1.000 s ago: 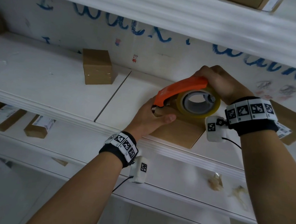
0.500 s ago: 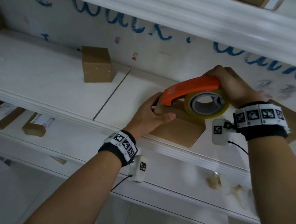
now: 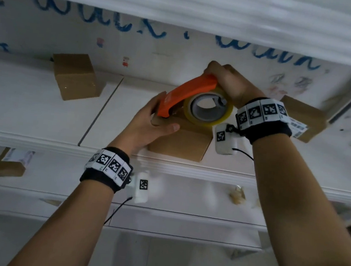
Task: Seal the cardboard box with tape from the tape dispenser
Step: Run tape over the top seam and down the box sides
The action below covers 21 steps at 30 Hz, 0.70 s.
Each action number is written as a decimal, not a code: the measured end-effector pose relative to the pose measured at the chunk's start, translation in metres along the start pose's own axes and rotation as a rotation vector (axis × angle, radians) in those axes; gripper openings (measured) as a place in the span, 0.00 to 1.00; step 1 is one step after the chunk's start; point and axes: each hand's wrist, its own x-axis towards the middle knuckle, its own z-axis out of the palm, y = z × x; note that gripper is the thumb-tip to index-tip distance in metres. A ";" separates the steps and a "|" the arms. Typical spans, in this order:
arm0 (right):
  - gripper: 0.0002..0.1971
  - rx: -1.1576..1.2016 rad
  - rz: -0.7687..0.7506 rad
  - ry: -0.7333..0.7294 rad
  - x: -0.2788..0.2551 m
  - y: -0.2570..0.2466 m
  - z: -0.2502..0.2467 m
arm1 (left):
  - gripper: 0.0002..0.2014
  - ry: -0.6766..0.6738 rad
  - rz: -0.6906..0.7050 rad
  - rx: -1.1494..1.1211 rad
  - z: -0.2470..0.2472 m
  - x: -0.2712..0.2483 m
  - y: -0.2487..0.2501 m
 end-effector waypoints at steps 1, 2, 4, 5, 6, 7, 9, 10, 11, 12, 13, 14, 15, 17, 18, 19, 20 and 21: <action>0.20 -0.006 -0.001 -0.001 0.000 0.000 0.000 | 0.45 0.000 0.008 -0.018 0.000 0.000 0.000; 0.20 -0.011 0.001 -0.004 0.000 0.000 0.000 | 0.42 -0.008 0.012 -0.030 0.000 -0.001 0.000; 0.19 -0.024 0.000 -0.011 0.000 0.000 -0.001 | 0.41 -0.023 0.011 -0.009 -0.003 0.000 0.003; 0.18 -0.023 -0.003 -0.013 0.000 0.000 -0.001 | 0.43 -0.022 0.006 0.006 -0.005 0.001 0.007; 0.18 -0.022 -0.008 -0.017 0.001 0.001 -0.002 | 0.44 -0.014 0.005 0.021 -0.007 0.004 0.011; 0.18 -0.031 -0.014 -0.024 0.000 0.000 -0.002 | 0.46 -0.008 0.009 0.039 -0.008 0.007 0.014; 0.17 -0.061 -0.032 -0.033 0.001 0.000 -0.002 | 0.49 -0.018 0.043 0.072 -0.004 0.010 0.020; 0.17 -0.066 -0.034 -0.037 0.002 0.000 -0.002 | 0.50 -0.021 0.062 0.080 0.000 0.011 0.019; 0.17 -0.052 -0.032 -0.041 0.003 -0.001 -0.002 | 0.50 -0.008 0.075 0.082 0.004 0.011 0.017; 0.18 -0.029 -0.027 -0.049 0.004 0.000 -0.001 | 0.48 0.018 0.082 0.083 0.006 0.011 0.013; 0.19 0.008 -0.020 -0.055 0.004 0.000 0.000 | 0.46 0.044 0.090 0.086 0.007 0.011 0.010; 0.19 0.068 -0.007 -0.059 0.005 0.003 0.000 | 0.45 0.057 0.096 0.087 0.007 0.012 0.008; 0.18 0.149 0.010 -0.064 0.004 0.006 -0.001 | 0.45 0.059 0.097 0.086 0.007 0.012 0.007; 0.19 0.309 0.025 -0.075 0.002 0.015 -0.002 | 0.45 0.058 0.092 0.081 0.006 0.013 0.007; 0.19 0.354 0.015 -0.076 0.001 0.020 -0.001 | 0.45 0.059 0.090 0.078 0.007 0.012 0.008; 0.18 0.381 0.001 -0.076 0.000 0.024 -0.001 | 0.44 0.062 0.091 0.075 0.007 0.012 0.007; 0.19 0.412 -0.013 -0.075 -0.001 0.027 0.001 | 0.44 0.063 0.089 0.070 0.008 0.011 0.007; 0.20 0.456 -0.022 -0.077 -0.002 0.029 0.002 | 0.43 0.060 0.087 0.065 0.009 0.011 0.007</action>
